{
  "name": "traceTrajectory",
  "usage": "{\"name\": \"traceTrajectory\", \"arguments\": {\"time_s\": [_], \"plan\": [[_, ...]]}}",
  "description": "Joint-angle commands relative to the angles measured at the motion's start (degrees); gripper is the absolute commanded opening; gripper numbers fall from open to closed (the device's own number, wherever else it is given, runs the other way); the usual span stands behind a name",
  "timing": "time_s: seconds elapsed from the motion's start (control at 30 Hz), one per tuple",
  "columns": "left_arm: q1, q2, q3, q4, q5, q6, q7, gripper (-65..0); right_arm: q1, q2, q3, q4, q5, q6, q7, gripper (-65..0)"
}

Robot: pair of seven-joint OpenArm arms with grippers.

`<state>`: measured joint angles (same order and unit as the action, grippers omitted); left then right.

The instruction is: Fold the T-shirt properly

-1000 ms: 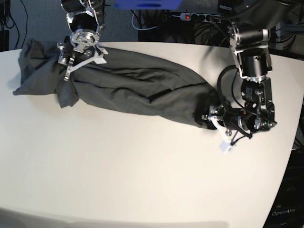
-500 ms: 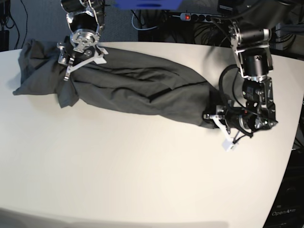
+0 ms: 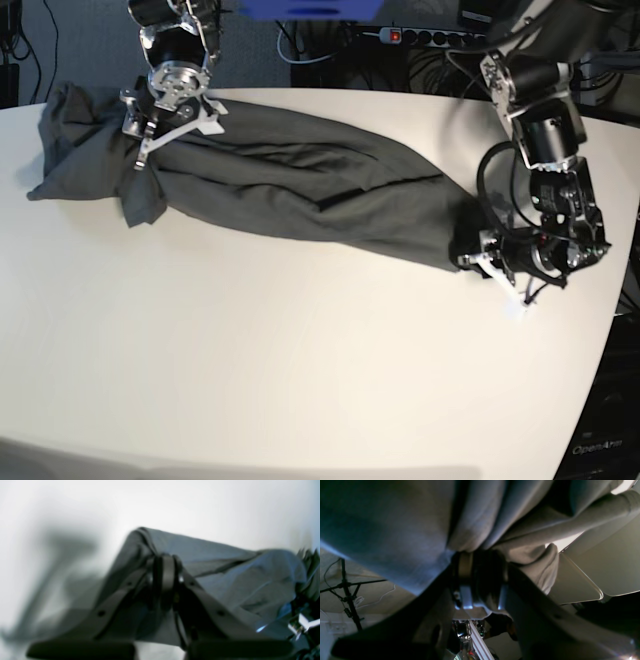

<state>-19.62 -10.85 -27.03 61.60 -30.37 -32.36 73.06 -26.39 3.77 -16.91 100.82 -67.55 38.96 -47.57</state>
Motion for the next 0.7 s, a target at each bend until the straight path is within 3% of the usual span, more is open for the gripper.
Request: {"name": "traceTrajectory", "arguments": {"time_s": [0.0, 0.67], "plan": [[-2.0, -0.7, 0.0, 1.0, -1.7, 0.0, -0.2, -61.7, -0.6, 0.0, 0.1, 0.2, 1.5, 1.0, 0.5, -50.9], [-3.1, -1.8, 0.2, 1.0, -1.9, -0.5, -0.1, -61.3, 0.0, 1.5, 0.2, 5.6, 1.2, 1.0, 0.1, -50.5]]}}
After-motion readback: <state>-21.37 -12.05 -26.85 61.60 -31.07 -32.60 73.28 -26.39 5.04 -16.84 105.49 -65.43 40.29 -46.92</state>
